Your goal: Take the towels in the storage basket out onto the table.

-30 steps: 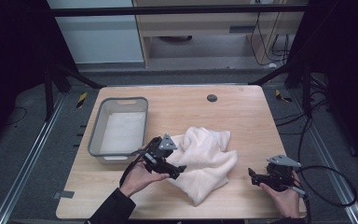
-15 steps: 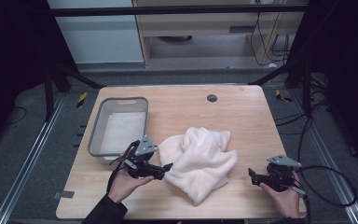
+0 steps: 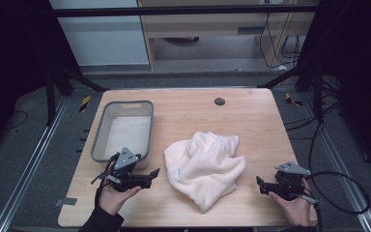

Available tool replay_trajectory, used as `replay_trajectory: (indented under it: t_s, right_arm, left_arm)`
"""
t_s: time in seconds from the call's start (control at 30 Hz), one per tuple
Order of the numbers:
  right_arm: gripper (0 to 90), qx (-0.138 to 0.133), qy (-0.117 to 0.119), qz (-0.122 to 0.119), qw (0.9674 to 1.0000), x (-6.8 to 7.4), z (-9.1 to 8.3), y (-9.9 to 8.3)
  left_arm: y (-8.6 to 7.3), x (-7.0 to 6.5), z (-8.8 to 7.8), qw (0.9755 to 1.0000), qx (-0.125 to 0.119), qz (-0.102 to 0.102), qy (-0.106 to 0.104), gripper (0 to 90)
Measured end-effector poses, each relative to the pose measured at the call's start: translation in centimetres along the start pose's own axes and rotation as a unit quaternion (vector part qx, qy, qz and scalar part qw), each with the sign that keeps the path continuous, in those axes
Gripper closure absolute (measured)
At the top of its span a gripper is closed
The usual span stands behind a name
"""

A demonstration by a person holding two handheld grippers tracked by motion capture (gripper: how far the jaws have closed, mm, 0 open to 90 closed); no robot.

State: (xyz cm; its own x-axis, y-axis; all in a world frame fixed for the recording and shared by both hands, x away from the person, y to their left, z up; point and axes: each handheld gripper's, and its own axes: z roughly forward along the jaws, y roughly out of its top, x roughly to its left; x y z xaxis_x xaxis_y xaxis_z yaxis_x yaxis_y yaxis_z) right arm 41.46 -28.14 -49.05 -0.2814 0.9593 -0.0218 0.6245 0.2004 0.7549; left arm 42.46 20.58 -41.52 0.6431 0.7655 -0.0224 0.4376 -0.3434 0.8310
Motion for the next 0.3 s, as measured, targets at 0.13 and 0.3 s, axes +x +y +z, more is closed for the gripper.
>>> replay_trajectory:
  t_s: [0.13, 0.3]
  right_arm:
    - [3.3, 0.001, 0.001, 0.000, 1.0000, 0.0, 0.0, -0.1]
    - [3.2, 0.002, 0.000, 0.000, 1.0000, 0.1, 0.0, -0.1]
  left_arm:
    - [-1.0, 0.7, -0.9, 0.9999, -0.005, -0.011, 0.011, 16.3]
    - [-2.2, 1.6, -1.9, 0.9992, -0.013, -0.029, 0.024, 17.0]
